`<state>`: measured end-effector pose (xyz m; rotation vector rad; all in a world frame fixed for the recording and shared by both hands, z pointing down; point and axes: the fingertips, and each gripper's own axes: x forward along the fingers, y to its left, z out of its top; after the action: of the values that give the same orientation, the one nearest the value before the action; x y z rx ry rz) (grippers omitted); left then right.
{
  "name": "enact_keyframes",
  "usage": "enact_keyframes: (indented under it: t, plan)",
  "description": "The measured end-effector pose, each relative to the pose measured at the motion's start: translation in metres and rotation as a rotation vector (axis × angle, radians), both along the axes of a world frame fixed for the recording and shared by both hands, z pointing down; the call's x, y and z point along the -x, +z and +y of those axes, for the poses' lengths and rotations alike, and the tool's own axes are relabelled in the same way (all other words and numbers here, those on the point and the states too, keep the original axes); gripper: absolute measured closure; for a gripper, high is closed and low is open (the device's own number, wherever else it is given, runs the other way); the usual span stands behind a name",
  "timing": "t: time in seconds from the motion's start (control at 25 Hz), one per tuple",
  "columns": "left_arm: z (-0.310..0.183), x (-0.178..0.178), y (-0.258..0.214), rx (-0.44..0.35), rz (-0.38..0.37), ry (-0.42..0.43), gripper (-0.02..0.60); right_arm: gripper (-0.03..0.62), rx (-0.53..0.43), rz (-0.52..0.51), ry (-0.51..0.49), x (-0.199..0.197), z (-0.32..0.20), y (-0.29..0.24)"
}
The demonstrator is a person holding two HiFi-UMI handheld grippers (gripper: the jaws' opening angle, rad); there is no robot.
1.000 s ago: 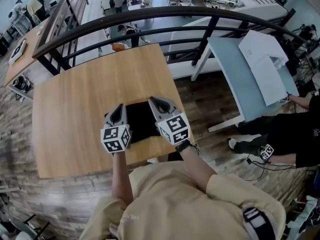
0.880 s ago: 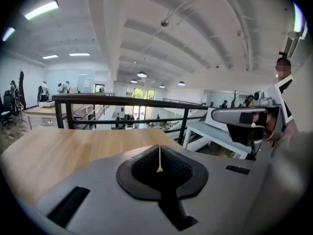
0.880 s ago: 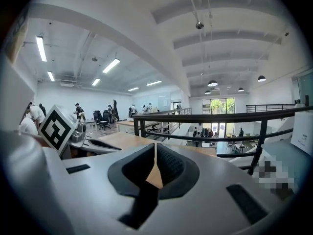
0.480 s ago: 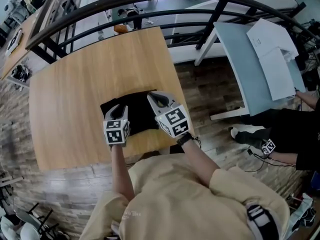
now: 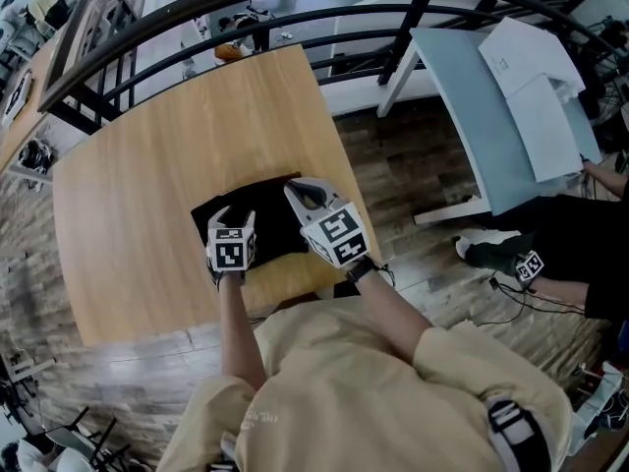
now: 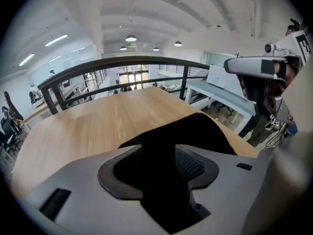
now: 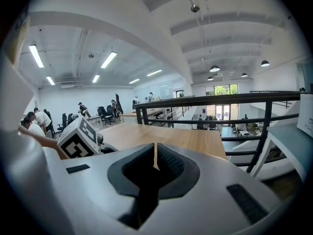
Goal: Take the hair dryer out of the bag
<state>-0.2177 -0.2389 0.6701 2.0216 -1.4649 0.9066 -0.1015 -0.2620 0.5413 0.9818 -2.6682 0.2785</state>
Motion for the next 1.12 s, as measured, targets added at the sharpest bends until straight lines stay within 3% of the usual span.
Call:
enact_keyframes:
  t: [0.28, 0.4, 0.52, 0.68, 0.92, 1.0, 1.12]
  plan:
    - [-0.008, 0.003, 0.018, 0.025, -0.036, -0.012, 0.354, 0.58, 0.012, 0.008, -0.006, 0.004, -0.003, 0.006]
    - [-0.01, 0.008, 0.02, 0.021, -0.074, -0.009, 0.394, 0.58, 0.015, 0.008, -0.012, 0.008, -0.007, 0.008]
    - [-0.01, 0.016, 0.02, 0.025, -0.065, -0.037, 0.485, 0.58, 0.022, 0.004, -0.007, 0.01, -0.01, 0.01]
    - [-0.012, 0.025, 0.014, 0.009, 0.031, -0.092, 0.554, 0.58, 0.031, 0.006, 0.006, 0.009, -0.016, 0.013]
    - [-0.015, 0.051, 0.01, 0.003, 0.238, -0.258, 0.561, 0.58, 0.066, 0.049, 0.044, -0.014, -0.019, 0.032]
    - [-0.015, 0.064, 0.008, 0.002, 0.264, -0.302, 0.561, 0.58, 0.083, 0.079, 0.031, -0.022, -0.017, 0.044]
    - [-0.013, 0.078, 0.008, -0.001, 0.276, -0.334, 0.561, 0.58, 0.117, 0.148, -0.063, -0.025, -0.001, 0.067]
